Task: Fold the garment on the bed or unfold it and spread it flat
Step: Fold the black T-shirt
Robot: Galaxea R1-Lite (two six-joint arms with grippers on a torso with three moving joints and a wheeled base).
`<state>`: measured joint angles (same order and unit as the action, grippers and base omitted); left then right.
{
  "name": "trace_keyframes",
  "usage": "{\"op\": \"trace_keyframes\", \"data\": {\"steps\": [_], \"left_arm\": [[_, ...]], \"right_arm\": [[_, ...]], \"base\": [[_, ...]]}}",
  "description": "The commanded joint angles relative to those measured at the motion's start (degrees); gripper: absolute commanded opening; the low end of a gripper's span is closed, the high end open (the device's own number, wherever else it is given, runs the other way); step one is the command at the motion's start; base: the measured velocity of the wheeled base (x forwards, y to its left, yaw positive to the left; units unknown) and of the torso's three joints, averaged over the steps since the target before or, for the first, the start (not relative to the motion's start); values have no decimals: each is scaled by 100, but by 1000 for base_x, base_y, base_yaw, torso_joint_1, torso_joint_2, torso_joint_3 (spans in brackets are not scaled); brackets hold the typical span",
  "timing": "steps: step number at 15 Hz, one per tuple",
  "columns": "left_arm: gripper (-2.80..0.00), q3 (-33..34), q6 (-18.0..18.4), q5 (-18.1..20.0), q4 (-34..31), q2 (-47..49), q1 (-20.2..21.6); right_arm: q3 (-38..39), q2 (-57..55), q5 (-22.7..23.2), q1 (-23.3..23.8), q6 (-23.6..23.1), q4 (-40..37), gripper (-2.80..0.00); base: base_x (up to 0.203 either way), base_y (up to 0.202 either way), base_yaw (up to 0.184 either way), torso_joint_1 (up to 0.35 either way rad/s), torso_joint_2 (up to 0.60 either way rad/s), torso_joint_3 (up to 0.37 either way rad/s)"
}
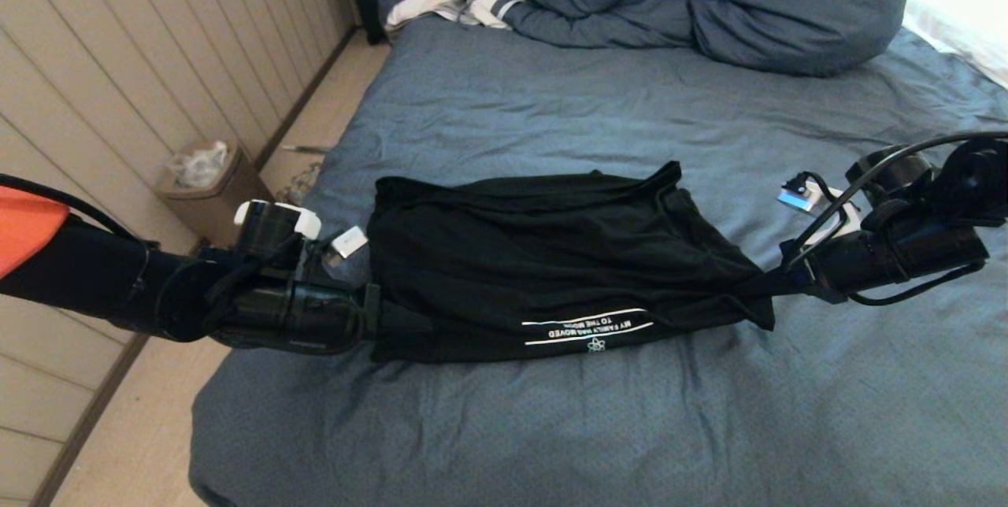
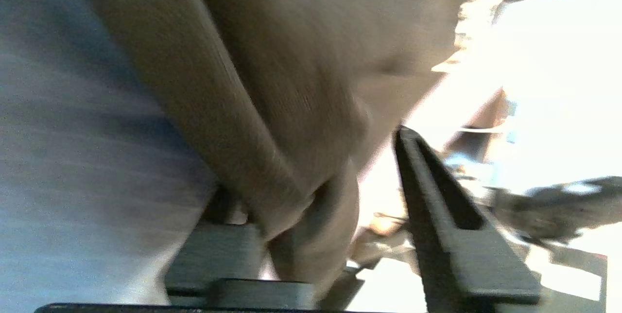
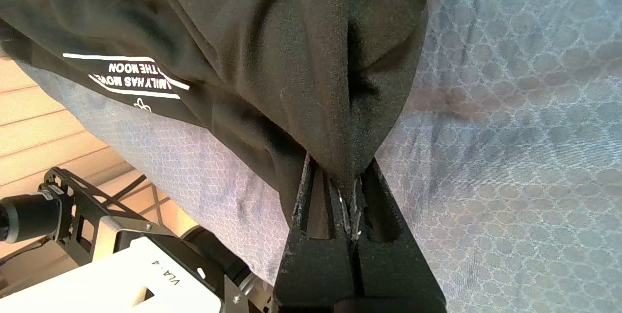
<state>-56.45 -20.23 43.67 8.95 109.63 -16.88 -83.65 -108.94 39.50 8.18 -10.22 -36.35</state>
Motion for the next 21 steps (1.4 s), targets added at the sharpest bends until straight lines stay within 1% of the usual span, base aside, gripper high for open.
{"op": "trace_keyframes", "data": {"steps": [1,5,8,12,15,18,21], "left_arm": [[-280,34,-78,145,46,-205,10],[-280,221,-87,189,46,-329,10],[-280,435,-87,397,46,-415,10],[-280,680,-62,421,-4,-737,10],[-280,716,-52,405,-84,-1041,17],[-280,784,6,480,-572,-1374,18],[-280,1313,147,494,-567,-1603,17]], "right_arm": [[16,-5,23,-18,-7,-21,-280],[161,114,39,-36,0,-30,-280],[384,214,32,-6,3,-43,-280],[620,572,20,187,124,-121,-280],[501,738,-14,205,180,-735,-280],[396,794,-47,360,134,-1248,-280],[653,867,-56,545,-13,-1341,-280]], "base": [[0,0,0,0,0,0],[0,0,0,0,0,0],[0,0,0,0,0,0],[0,0,0,0,0,0],[0,0,0,0,0,0],[0,0,0,0,0,0],[0,0,0,0,0,0]]}}
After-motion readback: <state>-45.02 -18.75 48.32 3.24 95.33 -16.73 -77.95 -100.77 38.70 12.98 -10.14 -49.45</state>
